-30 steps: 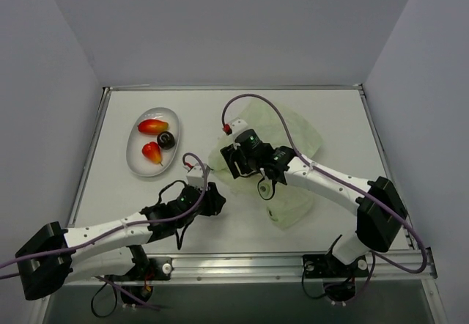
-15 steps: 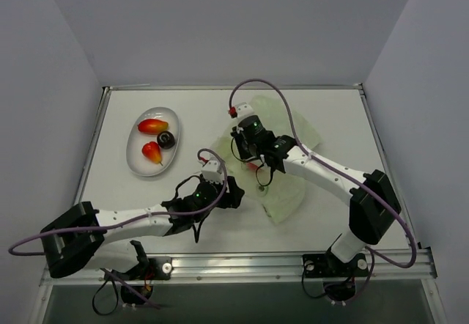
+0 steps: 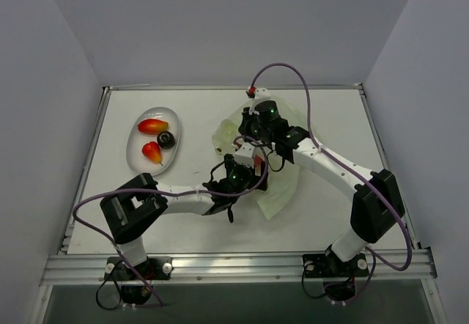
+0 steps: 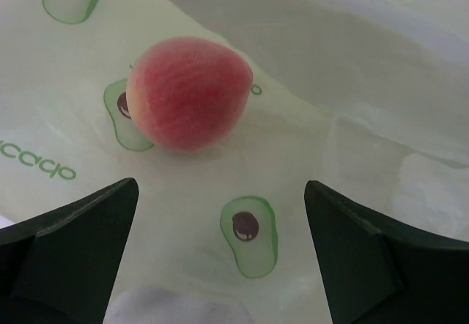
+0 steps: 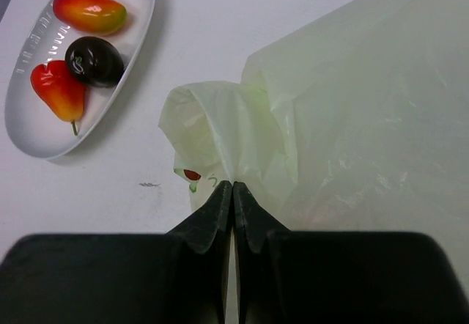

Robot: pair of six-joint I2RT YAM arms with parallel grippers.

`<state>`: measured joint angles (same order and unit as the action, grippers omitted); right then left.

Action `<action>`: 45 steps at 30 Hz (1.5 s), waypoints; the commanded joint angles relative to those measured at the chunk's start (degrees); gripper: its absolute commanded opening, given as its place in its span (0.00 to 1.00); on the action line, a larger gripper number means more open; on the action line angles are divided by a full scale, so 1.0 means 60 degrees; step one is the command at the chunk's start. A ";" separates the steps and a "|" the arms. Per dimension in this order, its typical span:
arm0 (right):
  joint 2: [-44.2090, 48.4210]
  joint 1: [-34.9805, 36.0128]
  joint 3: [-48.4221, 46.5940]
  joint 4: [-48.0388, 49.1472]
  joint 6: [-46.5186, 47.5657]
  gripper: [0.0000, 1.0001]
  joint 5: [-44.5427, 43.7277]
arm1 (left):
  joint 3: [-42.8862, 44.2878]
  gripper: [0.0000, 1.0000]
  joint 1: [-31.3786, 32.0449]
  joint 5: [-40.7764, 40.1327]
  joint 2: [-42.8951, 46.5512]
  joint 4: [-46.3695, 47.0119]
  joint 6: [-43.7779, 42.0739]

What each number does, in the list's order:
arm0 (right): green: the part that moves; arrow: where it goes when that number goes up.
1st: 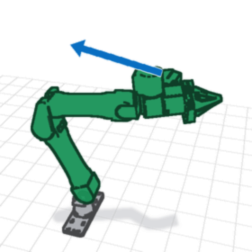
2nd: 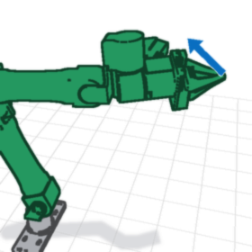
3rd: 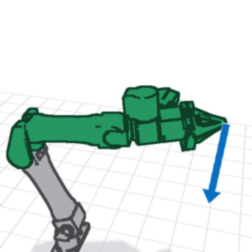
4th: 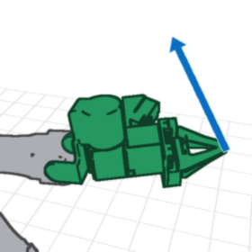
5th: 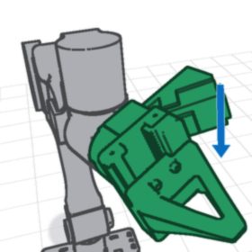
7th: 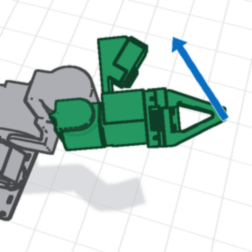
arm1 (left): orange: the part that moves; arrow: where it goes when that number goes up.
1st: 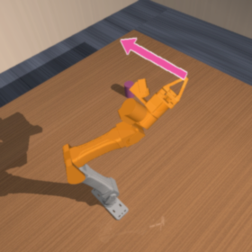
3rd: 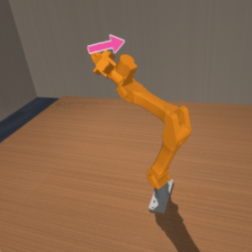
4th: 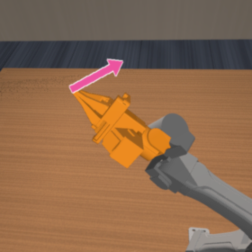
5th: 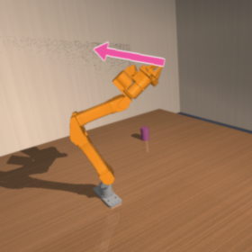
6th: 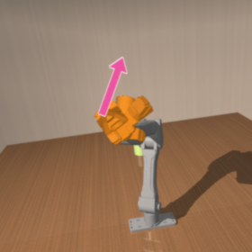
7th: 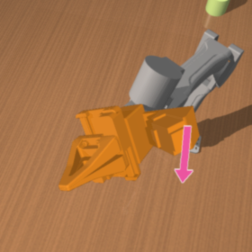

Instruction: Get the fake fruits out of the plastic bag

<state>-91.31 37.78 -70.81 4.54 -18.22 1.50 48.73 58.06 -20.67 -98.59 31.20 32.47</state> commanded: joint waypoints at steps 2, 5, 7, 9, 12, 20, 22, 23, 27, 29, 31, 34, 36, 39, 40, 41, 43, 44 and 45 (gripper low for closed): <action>0.0525 -0.0056 0.0184 0.0518 -0.0450 0.00 0.1228 | 0.1134 0.94 -0.0243 -0.0509 -0.0457 0.0381 -0.0738; 0.0555 -0.0086 0.0258 0.0665 -0.0552 0.00 0.1595 | 0.1633 0.94 -0.0244 -0.0875 -0.1072 0.0293 -0.1104; 0.0584 -0.0100 0.0302 0.0825 -0.0596 0.00 0.1800 | 0.1751 0.94 -0.0258 -0.0877 -0.1540 0.0658 -0.1440; 0.0584 -0.0115 0.0331 0.0899 -0.0655 0.00 0.2005 | 0.1912 0.94 -0.0273 -0.1022 -0.1805 0.1023 -0.1762; 0.0628 -0.0173 0.0419 0.1060 -0.0743 0.00 0.2327 | 0.2146 0.94 -0.0389 -0.1242 -0.2318 0.1419 -0.2143; 0.0657 -0.0452 0.0624 0.1324 -0.0919 0.00 0.2797 | 0.2791 1.00 -0.0888 -0.0862 -0.3476 0.2110 -0.2218; 0.0716 -0.0539 0.0668 0.1397 -0.0919 0.00 0.2797 | 0.2675 0.77 -0.0975 -0.0586 -0.3520 0.2373 -0.2247; 0.0745 -0.0598 0.0697 0.1397 -0.0904 0.00 0.2754 | 0.2587 0.64 -0.0976 -0.0555 -0.3462 0.2475 -0.2218; 0.0702 -0.0861 0.0756 0.1500 -0.0934 0.00 0.2710 | 0.1797 0.35 -0.0830 -0.0452 -0.2848 0.2915 -0.2247; 0.0614 -0.1008 0.0756 0.1500 -0.0846 0.00 0.2477 | 0.1051 0.33 -0.0539 -0.0496 -0.2073 0.3104 -0.2262; 0.0482 -0.1081 0.0771 0.1485 -0.0758 0.00 0.2242 | 0.0538 0.30 -0.0274 -0.0510 -0.0994 0.3077 -0.2568; 0.0365 -0.1213 0.0873 0.1529 -0.0582 0.00 0.1700 | -0.0341 0.29 0.0370 -0.0891 0.0914 0.2360 -0.2906; 0.0292 -0.1316 0.0990 0.1718 -0.0596 0.00 0.1655 | -0.0942 0.29 0.0358 -0.0776 0.2359 0.1702 -0.2500; 0.0306 -0.1360 0.1413 0.2099 -0.0713 0.00 0.1728 | -0.1456 0.29 -0.0123 -0.0513 0.3987 0.0634 -0.1958; 0.0320 -0.1360 0.1517 0.2173 -0.0743 0.00 0.1743 | -0.1529 0.29 -0.0286 -0.0511 0.4342 0.0296 -0.1867; 0.0422 -0.1360 0.1619 0.2319 -0.0758 0.00 0.1801 | -0.1573 0.29 -0.0433 -0.0598 0.4723 -0.0461 -0.1721; 0.0598 -0.1360 0.1897 0.2481 -0.0787 0.00 0.1889 | -0.1501 0.29 -0.1321 -0.0919 0.5647 -0.1489 -0.0975; 0.0773 -0.1360 0.2131 0.2510 -0.0758 0.00 0.1889 | -0.1457 0.29 -0.1676 -0.1022 0.5896 -0.2509 -0.0712; 0.0862 -0.1360 0.2249 0.2525 -0.0714 0.00 0.1889 | -0.1312 0.29 -0.2056 -0.1125 0.6334 -0.2998 -0.0202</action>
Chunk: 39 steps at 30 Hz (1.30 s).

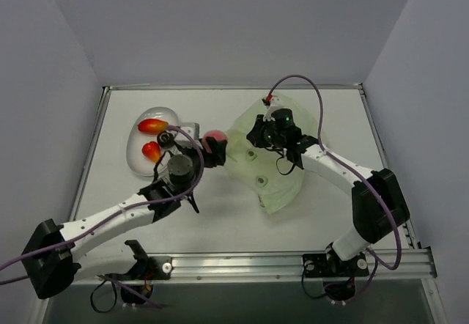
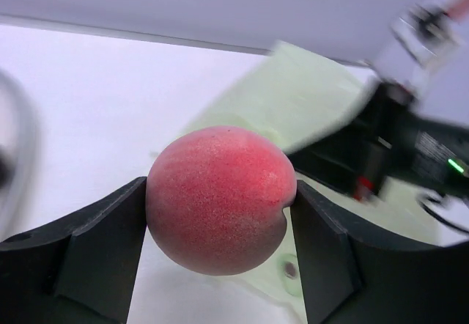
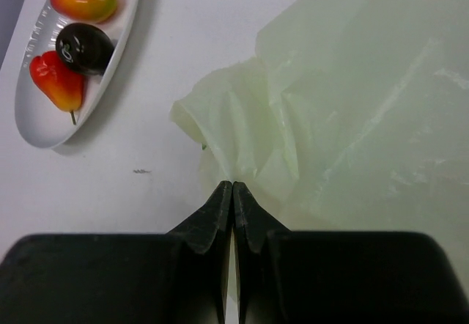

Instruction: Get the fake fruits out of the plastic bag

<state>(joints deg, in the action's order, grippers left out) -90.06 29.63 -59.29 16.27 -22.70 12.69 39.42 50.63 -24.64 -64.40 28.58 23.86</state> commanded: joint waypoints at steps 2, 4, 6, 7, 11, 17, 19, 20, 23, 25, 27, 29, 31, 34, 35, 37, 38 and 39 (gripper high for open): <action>0.0946 0.0013 0.0621 0.0584 0.0091 0.00 0.0039 | 0.0475 0.29 -0.2150 -0.0463 0.0947 -0.4065 0.1937; 0.1137 -0.0016 0.0784 0.0613 0.0150 0.00 0.0097 | 0.0680 0.29 -0.2985 -0.0434 0.1255 -0.4731 0.2292; 0.1313 -0.0001 0.0931 0.0642 0.0209 0.00 0.0112 | 0.0710 0.30 -0.4259 -0.0244 0.1402 -0.5639 0.2904; 0.1343 -0.0001 0.0974 0.0628 0.0267 0.00 0.0126 | 0.0681 0.30 -0.4713 -0.0040 0.1403 -0.5816 0.3083; 0.1416 -0.0016 0.1106 0.0671 0.0355 0.00 0.0214 | 0.0477 0.30 -0.7084 0.0604 0.1111 -0.5863 0.4078; 0.1299 -0.0001 0.1268 0.0964 0.0282 0.00 0.0712 | 0.1104 0.33 -0.9081 0.1718 -0.0776 -0.5159 0.4461; 0.1314 -0.0001 0.1370 0.1038 0.0224 0.00 0.0814 | 0.1501 0.33 -0.9551 0.2229 -0.1671 -0.4707 0.4272; 0.1314 0.0013 0.1385 0.1096 0.0224 0.00 0.0844 | 0.1617 0.35 -0.9653 0.2406 -0.1949 -0.4211 0.4053; 0.1372 0.0028 0.1473 0.1126 0.0224 0.00 0.0888 | 0.2101 0.37 -0.9830 0.2920 -0.2931 -0.3842 0.3774; 0.1387 0.0042 0.1473 0.1126 0.0224 0.00 0.0917 | 0.2117 0.38 -0.9830 0.3023 -0.3372 -0.3374 0.3685; 0.1402 0.0072 0.1473 0.1155 0.0238 0.00 0.0932 | 0.2087 0.47 -0.9830 0.3023 -0.3649 -0.3109 0.3525; 0.1402 0.0072 0.1487 0.1170 0.0238 0.00 0.0947 | 0.2292 0.51 -0.9830 0.3125 -0.3914 -0.3020 0.3349; 0.1417 0.0086 0.1502 0.1170 0.0238 0.00 0.0947 | 0.2554 0.57 -0.9830 0.3155 -0.4265 -0.2976 0.3217; 0.1504 0.0087 0.1546 0.1155 0.0253 0.00 0.0932 | 0.2804 0.65 -0.9830 0.3112 -0.4690 -0.3048 0.3012; 0.1577 0.0072 0.1575 0.1155 0.0267 0.00 0.0918 | 0.2921 0.68 -0.9830 0.3097 -0.4764 -0.3093 0.3026; 0.1621 0.0087 0.1619 0.1141 0.0282 0.00 0.0874 | 0.2937 0.78 -0.9830 0.3140 -0.4852 -0.3006 0.3011; 0.1651 0.0087 0.1619 0.1140 0.0297 0.00 0.0859 | 0.2937 0.80 -0.9816 0.3184 -0.4823 -0.2976 0.3040; 0.1636 0.0087 0.1619 0.1140 0.0297 0.00 0.0873 | 0.2952 0.83 -0.9801 0.3286 -0.4751 -0.2932 0.3055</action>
<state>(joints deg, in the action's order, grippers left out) -82.65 29.71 -49.80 20.84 -21.56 17.45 54.35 -8.21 -5.80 -94.08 8.62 43.35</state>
